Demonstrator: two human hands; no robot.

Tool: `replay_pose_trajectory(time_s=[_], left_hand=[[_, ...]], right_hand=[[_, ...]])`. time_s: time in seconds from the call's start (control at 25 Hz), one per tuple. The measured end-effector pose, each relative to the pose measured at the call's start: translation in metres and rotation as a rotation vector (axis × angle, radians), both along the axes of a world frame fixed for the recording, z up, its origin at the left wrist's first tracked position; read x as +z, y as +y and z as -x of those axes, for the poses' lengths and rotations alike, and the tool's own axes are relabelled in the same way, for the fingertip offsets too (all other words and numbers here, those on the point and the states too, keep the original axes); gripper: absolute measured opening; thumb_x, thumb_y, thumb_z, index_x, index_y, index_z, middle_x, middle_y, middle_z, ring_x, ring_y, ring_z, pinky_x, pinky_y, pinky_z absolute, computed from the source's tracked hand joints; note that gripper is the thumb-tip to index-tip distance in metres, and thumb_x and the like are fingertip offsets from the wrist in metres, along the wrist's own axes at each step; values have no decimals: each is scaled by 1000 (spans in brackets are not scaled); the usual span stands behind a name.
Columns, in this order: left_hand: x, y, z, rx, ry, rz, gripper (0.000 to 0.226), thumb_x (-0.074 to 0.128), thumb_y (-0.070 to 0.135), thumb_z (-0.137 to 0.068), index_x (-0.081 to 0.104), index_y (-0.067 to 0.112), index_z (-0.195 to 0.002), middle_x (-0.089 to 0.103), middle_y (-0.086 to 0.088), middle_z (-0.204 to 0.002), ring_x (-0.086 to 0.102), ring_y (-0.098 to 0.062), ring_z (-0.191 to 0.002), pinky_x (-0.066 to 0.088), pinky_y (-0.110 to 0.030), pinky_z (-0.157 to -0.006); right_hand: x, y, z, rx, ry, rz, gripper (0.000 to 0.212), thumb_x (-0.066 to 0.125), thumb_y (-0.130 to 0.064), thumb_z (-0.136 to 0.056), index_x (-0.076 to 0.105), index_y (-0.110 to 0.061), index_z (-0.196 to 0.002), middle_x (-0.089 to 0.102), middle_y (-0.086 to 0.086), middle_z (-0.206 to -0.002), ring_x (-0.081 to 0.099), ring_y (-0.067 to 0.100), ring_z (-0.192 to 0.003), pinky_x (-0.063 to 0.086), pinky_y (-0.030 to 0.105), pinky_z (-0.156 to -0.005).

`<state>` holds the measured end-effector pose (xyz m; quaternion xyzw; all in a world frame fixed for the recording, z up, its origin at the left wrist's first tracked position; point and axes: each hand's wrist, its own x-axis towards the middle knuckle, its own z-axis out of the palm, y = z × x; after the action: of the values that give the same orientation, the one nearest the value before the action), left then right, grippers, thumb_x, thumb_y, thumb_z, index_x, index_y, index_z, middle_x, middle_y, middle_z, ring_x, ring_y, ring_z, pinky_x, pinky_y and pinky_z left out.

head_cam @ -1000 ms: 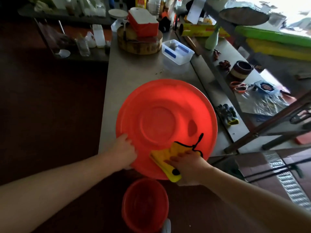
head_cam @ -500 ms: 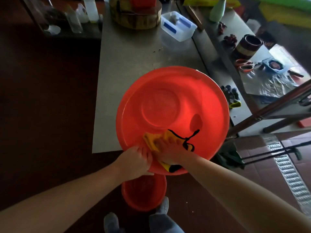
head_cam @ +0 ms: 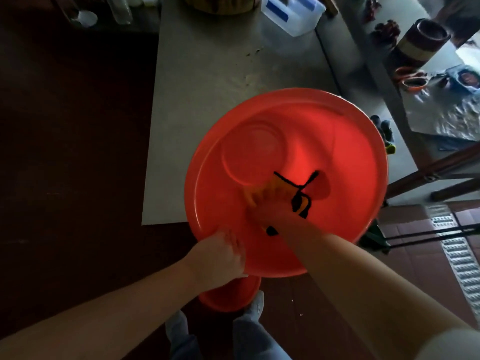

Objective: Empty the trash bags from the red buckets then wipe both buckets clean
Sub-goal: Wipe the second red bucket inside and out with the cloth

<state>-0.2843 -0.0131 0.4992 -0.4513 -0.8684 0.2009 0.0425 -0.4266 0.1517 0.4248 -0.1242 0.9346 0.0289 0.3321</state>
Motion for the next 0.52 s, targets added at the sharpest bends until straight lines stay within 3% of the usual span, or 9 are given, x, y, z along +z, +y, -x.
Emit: replay_pose_trajectory(time_s=[0.08, 0.16, 0.28, 0.4, 0.52], left_hand=[[-1, 3, -4, 14, 2, 7, 64, 41, 68, -94, 73, 13, -85, 71, -7, -77, 68, -23, -72, 56, -37, -76], [-1, 2, -7, 46, 15, 17, 65, 43, 69, -93, 73, 13, -84, 72, -8, -78, 68, -23, -72, 56, -35, -74], [-2, -1, -8, 71, 11, 15, 69, 38, 69, -95, 71, 9, -87, 71, -12, -80, 69, -26, -73, 56, -37, -75], [-3, 1, -9, 78, 33, 8, 71, 36, 70, -94, 71, 9, -84, 70, -10, -76, 68, -27, -70, 56, -37, -72], [2, 5, -4, 58, 43, 23, 69, 38, 72, -92, 69, 13, -74, 66, -4, -67, 63, -22, -61, 54, -31, -64]], right_hand=[[-1, -24, -7, -23, -158, 81, 66, 17, -64, -101, -7, -44, -158, -9, 3, -169, -14, 43, -152, -6, 64, -119], [3, -27, -15, -14, -186, 154, 64, 17, -66, -100, -7, -49, -156, -6, -2, -170, -10, 41, -153, -3, 62, -119], [13, 12, -16, 247, 36, -22, 65, 26, -61, -100, 2, -46, -158, 0, 6, -169, 2, 39, -153, 4, 58, -121], [30, 60, 0, 223, 224, -204, 64, 40, -58, -98, 29, -33, -156, 13, 11, -168, 4, 35, -154, -1, 54, -122], [36, 62, -12, 288, 196, -276, 62, 32, -60, -99, 24, -38, -157, 11, 7, -169, 0, 35, -155, -4, 56, -121]])
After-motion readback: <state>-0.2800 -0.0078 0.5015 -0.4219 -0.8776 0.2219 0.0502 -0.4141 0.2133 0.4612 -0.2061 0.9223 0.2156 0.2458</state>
